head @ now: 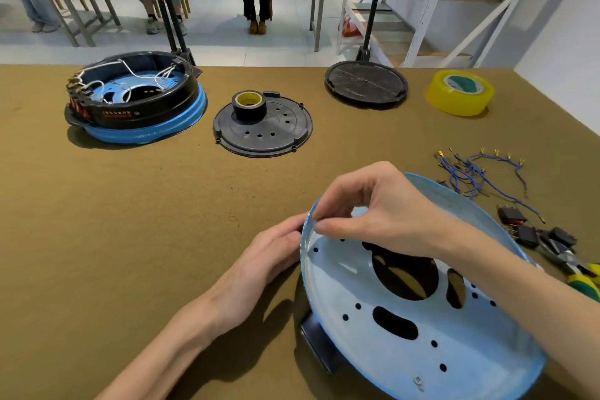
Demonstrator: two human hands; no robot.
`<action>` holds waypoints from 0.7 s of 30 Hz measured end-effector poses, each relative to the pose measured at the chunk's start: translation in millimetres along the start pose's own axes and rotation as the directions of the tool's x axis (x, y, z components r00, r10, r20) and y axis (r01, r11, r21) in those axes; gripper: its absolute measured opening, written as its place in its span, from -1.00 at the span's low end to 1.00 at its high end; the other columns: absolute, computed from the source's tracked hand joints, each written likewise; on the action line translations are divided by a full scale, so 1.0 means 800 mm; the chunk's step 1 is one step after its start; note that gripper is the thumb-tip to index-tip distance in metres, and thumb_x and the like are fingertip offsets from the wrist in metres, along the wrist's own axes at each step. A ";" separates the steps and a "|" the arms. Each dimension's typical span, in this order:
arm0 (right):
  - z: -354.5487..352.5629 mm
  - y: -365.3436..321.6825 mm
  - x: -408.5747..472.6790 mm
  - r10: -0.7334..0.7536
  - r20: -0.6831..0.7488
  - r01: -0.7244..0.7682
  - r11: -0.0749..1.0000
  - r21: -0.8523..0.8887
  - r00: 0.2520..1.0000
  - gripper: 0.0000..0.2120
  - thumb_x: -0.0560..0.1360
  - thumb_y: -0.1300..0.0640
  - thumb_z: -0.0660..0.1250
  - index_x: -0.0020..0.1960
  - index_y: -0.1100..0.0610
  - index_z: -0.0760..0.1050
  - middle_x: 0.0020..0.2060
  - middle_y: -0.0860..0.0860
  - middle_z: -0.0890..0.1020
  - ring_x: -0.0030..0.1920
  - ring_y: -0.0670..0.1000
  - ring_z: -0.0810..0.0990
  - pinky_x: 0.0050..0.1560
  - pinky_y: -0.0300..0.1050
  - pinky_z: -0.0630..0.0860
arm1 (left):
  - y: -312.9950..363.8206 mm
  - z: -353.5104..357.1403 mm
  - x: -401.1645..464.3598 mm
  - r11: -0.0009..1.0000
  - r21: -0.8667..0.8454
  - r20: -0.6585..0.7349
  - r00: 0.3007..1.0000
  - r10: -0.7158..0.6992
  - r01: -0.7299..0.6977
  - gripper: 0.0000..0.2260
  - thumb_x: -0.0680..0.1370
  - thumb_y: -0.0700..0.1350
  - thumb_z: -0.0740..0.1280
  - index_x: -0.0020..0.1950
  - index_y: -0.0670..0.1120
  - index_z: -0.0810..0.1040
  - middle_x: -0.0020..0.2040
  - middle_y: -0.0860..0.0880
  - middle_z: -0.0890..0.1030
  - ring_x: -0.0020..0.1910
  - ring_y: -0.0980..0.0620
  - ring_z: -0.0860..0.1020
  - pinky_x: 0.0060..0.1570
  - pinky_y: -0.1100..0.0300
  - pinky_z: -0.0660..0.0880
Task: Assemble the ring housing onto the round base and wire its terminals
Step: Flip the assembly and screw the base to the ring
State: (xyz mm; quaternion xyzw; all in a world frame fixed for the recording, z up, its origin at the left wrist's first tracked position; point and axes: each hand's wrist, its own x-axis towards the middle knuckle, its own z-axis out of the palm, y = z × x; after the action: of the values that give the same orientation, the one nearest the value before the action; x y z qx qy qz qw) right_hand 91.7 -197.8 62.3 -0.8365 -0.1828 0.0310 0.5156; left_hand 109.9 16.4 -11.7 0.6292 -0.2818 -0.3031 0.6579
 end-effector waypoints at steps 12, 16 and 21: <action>0.004 0.004 -0.002 0.001 0.068 -0.001 1.000 0.000 0.998 -0.93 0.46 0.33 0.54 -0.09 0.20 0.71 -0.22 0.03 0.76 -0.18 0.01 0.75 -0.07 -0.18 0.63 | 0.007 0.001 -0.005 0.996 0.085 -0.054 0.999 0.005 -0.001 -0.62 0.68 -0.08 0.17 0.49 -0.03 0.49 0.39 -0.08 0.59 0.41 -0.10 0.52 0.44 -0.17 0.39; 0.011 0.004 -0.005 0.004 0.094 0.003 0.997 -0.076 0.996 -0.93 0.46 0.31 0.54 -0.10 0.17 0.73 -0.23 -0.05 0.75 -0.20 -0.02 0.73 -0.09 -0.08 0.65 | 0.009 0.003 -0.006 0.993 0.115 -0.105 0.994 0.011 0.002 -0.64 0.67 -0.09 0.17 0.44 -0.08 0.53 0.33 -0.09 0.62 0.37 -0.12 0.55 0.42 -0.25 0.38; 0.012 0.006 -0.003 -0.001 0.112 0.020 0.984 -0.174 0.994 -0.93 0.47 0.23 0.54 -0.12 0.07 0.75 -0.21 -0.04 0.67 -0.24 0.05 0.59 -0.17 0.10 0.55 | 0.010 0.004 -0.007 0.994 0.106 -0.101 0.995 0.013 -0.002 -0.65 0.67 -0.11 0.17 0.43 -0.12 0.53 0.32 -0.12 0.62 0.36 -0.14 0.55 0.42 -0.25 0.39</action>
State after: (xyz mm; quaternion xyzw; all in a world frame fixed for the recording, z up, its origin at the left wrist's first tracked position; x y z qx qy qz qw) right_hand 88.5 -192.7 53.1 -0.8746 -0.2178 0.0589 0.4291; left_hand 104.3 18.4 -3.4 0.6766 -0.2661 -0.2528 0.6384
